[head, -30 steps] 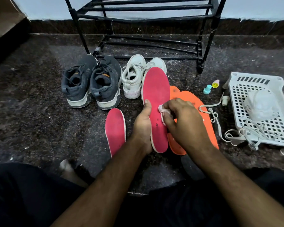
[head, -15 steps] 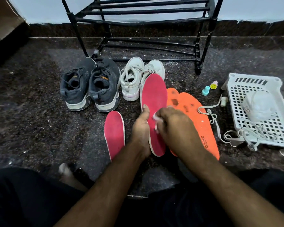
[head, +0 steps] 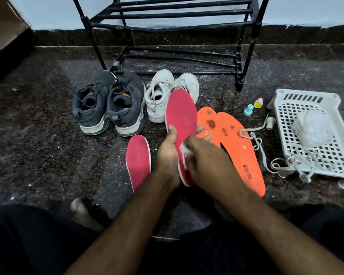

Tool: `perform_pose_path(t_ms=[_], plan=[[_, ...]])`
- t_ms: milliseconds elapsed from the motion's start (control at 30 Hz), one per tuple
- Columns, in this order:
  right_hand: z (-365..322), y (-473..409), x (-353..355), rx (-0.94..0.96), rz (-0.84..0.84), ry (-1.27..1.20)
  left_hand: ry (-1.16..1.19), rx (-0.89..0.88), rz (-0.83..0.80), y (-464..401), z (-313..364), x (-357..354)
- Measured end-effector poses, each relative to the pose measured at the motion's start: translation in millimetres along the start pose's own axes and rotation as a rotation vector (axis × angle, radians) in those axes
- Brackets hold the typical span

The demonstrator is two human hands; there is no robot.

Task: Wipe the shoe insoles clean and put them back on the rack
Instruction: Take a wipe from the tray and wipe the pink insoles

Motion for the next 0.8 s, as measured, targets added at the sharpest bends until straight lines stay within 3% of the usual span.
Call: perform_pose_path(t_ms=[133, 533, 600, 700, 800], plan=[[-12, 25, -8, 0.071, -0.11, -0.032, -0.001, -0.015, 0.002, -4, 2, 5], [41, -33, 27, -0.043, 0.256, 0.082, 0.089, -0.008, 0.0, -4, -18, -10], [36, -27, 24, -0.015, 0.224, 0.049, 0.06, -0.014, -0.02, -4, -15, -6], [17, -7, 4, 0.065, 0.029, -0.04, 0.034, 0.015, -0.016, -4, -10, 0], [25, -13, 10, 0.049, 0.085, 0.033, -0.027, 0.057, 0.036, -1, -16, -3]])
Point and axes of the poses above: each hand's wrist, its own y-axis away from the middle knuckle, its own x-axis out of the back of the hand, z = x × y, the point moved 6 cm from there along -y, towards the middle knuckle, and after that the axes turned 9 degrees about -y, right-handed, at the moved point
